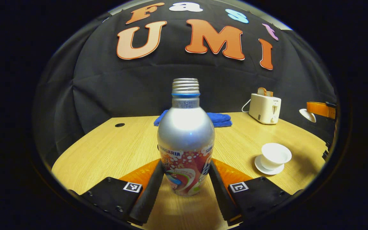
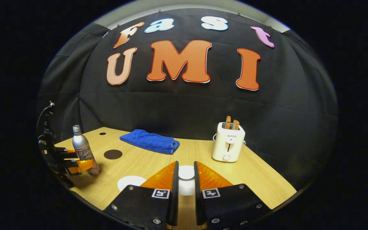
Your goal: Open the teacup lid with one hand, grasp the water bottle and pour water into the teacup with the other hand; after pouring, place the water bottle on the coaster and then close the teacup lid.
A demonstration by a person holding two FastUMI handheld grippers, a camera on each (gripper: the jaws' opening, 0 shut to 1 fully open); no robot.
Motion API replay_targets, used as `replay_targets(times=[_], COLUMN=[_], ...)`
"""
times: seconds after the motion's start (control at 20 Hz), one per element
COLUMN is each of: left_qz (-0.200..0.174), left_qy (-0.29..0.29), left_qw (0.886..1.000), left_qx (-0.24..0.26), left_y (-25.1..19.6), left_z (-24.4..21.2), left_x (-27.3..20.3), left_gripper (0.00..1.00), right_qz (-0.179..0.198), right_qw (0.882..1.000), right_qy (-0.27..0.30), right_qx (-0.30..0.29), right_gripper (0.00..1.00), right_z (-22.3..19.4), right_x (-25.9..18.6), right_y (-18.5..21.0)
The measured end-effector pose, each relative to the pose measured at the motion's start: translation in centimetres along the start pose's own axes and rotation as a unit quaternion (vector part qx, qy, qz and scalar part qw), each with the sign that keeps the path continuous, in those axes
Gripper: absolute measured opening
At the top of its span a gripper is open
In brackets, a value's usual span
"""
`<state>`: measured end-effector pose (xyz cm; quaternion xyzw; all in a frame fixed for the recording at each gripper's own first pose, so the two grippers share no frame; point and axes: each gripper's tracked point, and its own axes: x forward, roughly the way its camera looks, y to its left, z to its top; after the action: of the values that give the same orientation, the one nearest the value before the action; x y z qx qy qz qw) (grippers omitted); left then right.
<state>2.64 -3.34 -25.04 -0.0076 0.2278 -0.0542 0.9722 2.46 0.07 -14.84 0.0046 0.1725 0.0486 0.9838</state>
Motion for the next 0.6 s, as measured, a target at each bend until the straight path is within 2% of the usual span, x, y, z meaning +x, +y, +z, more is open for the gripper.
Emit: replay_targets(times=[0.2,0.25,0.3,0.6], left_qz=[0.014,0.019,0.025,0.068], left_qy=[-0.006,-0.008,-0.011,-0.032], left_qw=[0.999,0.998,0.997,0.976], left_qx=[0.046,0.062,0.079,0.206], left_y=[0.4,0.6,0.7,1.1], left_z=[1.7,2.2,2.8,5.8], left_x=[-0.1,-0.2,-0.3,-0.8], left_gripper=[0.83,0.86,0.83,0.80], right_qz=[-0.004,-0.007,-0.008,-0.014], right_qw=[1.000,1.000,1.000,1.000], right_qy=[-0.003,-0.003,-0.001,-0.003], right_qx=[-0.001,-0.001,-0.002,0.002], right_gripper=[0.22,0.23,0.22,0.23], right_z=[0.3,0.1,0.0,-0.1], right_x=[-0.2,-0.5,-0.6,-1.6], right_y=[-0.5,-0.7,-0.8,-1.4])
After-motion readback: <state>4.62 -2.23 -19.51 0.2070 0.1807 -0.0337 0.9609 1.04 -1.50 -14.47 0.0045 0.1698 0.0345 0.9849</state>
